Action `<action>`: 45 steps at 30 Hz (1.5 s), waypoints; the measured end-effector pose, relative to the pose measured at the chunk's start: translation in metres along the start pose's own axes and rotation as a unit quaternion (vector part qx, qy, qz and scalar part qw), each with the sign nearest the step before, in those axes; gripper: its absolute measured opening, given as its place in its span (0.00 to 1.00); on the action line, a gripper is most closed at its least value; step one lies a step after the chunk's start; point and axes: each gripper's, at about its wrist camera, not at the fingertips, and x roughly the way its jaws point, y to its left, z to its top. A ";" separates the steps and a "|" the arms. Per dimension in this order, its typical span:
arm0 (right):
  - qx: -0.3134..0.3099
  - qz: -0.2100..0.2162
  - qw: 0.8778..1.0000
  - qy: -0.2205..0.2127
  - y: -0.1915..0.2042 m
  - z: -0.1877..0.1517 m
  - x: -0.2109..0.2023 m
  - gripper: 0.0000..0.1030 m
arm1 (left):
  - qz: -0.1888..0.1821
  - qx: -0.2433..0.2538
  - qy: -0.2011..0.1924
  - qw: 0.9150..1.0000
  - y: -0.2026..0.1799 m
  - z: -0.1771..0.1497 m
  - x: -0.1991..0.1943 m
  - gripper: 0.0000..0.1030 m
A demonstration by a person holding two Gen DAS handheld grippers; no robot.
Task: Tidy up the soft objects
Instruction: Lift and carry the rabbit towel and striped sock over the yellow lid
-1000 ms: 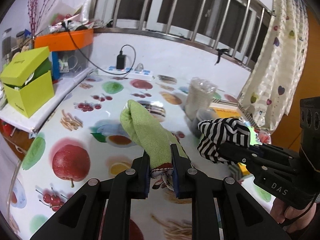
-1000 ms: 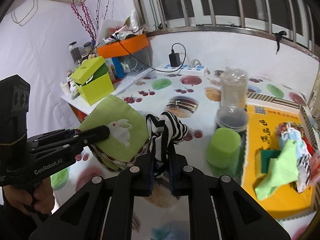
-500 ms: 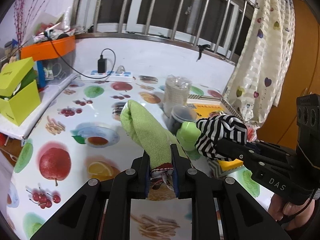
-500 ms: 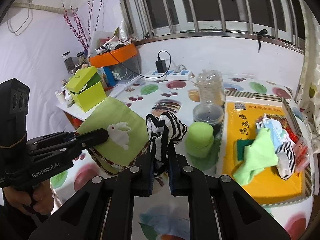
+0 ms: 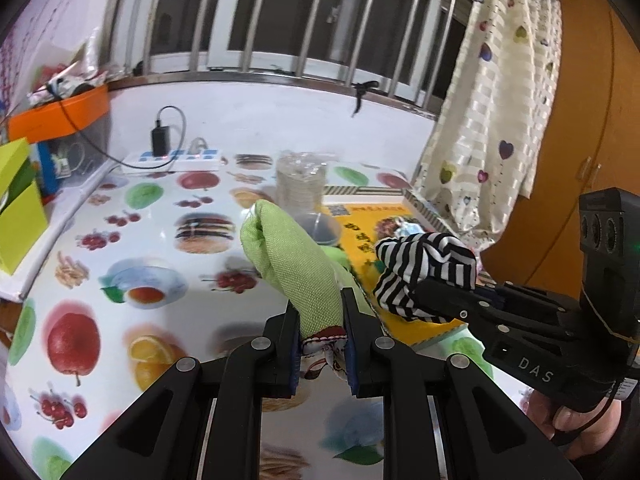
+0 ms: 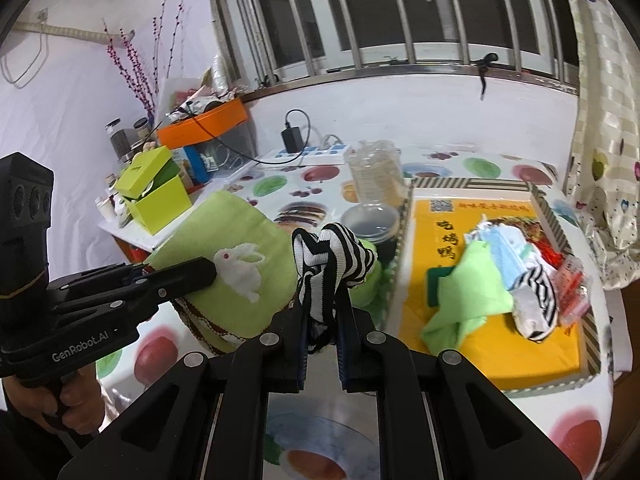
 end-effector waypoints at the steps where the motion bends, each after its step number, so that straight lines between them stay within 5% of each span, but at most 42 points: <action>1: 0.002 -0.003 1.000 -0.001 -0.002 0.000 -0.002 0.12 | -0.003 0.003 0.001 1.000 -0.004 0.001 0.002 0.16; 45: 0.090 -0.106 0.990 0.006 -0.119 -0.013 -0.023 0.12 | -0.104 0.066 0.049 0.991 -0.101 0.013 0.094 0.16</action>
